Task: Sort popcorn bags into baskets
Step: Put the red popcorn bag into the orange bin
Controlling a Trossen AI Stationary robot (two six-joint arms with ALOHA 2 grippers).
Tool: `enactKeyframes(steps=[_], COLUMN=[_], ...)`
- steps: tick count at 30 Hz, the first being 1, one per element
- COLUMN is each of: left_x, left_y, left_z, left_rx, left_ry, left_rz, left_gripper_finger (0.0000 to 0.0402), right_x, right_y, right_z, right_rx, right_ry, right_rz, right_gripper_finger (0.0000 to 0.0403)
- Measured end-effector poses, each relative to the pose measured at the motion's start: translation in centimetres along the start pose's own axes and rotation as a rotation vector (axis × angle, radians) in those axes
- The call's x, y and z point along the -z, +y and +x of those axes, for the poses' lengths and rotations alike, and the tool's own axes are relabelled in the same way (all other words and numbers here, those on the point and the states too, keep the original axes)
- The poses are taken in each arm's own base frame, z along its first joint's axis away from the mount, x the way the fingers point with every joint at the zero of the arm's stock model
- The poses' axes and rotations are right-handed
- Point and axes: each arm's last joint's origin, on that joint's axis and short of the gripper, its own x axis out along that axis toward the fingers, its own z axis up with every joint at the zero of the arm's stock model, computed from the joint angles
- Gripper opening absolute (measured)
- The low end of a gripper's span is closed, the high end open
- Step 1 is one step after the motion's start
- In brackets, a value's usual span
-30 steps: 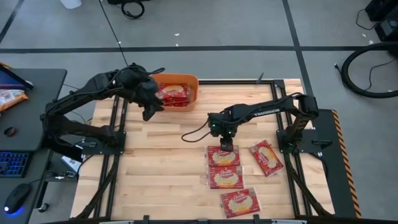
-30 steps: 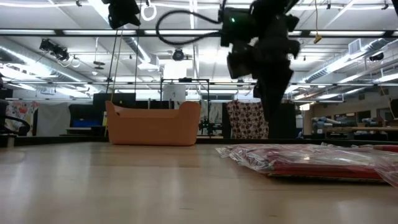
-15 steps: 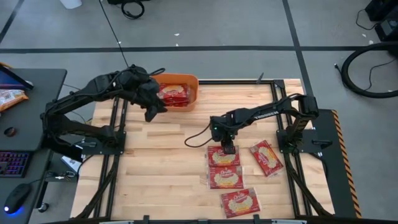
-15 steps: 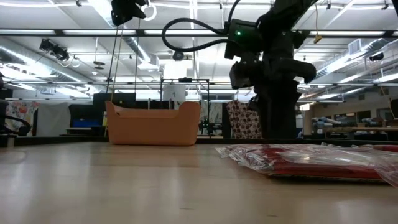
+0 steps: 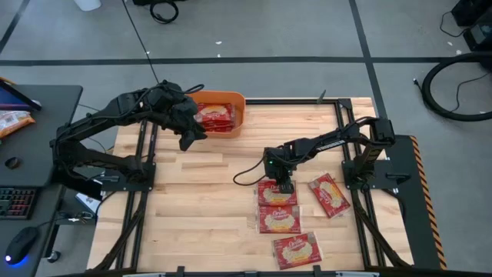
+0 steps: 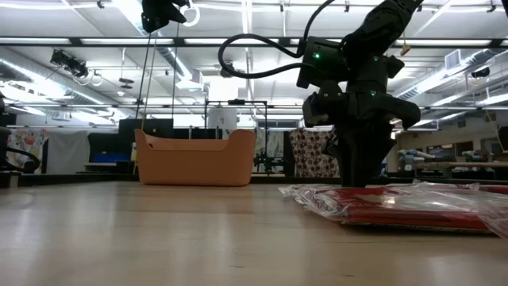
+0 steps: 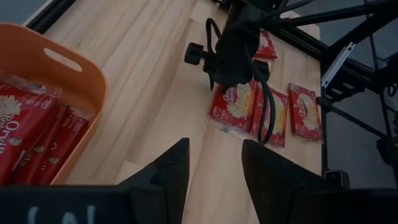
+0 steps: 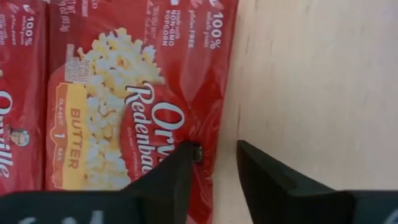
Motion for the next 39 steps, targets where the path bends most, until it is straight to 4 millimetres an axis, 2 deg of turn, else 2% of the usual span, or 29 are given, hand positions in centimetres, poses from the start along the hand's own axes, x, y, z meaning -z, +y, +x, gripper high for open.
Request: enactKeyframes(steps=[9,13,17,21,28,35,39], left_x=[0.0,0.0,0.3,0.7,1.2,0.3,-0.5], left_y=[0.0,0.0,-0.3,-0.5,-0.3,0.1,0.4], left_z=[0.0,0.0,0.1,0.2,0.1,1.5,3.1], left_rx=[0.0,0.0,0.032,0.032,-0.018,-0.044,-0.039], left_ry=[0.001,0.002,0.034,0.066,0.123,0.092,0.07], left_rz=[-0.025,-0.026,0.023,0.104,0.093,0.041,0.005], left_gripper_finger=[0.015,0.015,0.015,0.015,0.015,0.0152,0.0163], right_x=[0.0,-0.4,-1.4,-2.9,-5.7,-8.2,-9.3], right_y=[-0.1,-0.1,-0.5,-0.7,-0.7,-0.5,-0.4], right_z=[0.0,-0.2,-1.3,-3.0,-6.3,-10.2,-12.5], right_rx=[0.044,0.046,0.093,0.157,0.298,0.443,0.492], right_ry=[-0.01,-0.009,-0.01,-0.032,-0.06,-0.104,-0.126], right_rz=[-0.005,0.014,0.025,0.01,-0.088,-0.144,-0.128], right_gripper_finger=[0.0011,0.0012,0.0005,0.0004,0.0003,0.0002,0.0001])
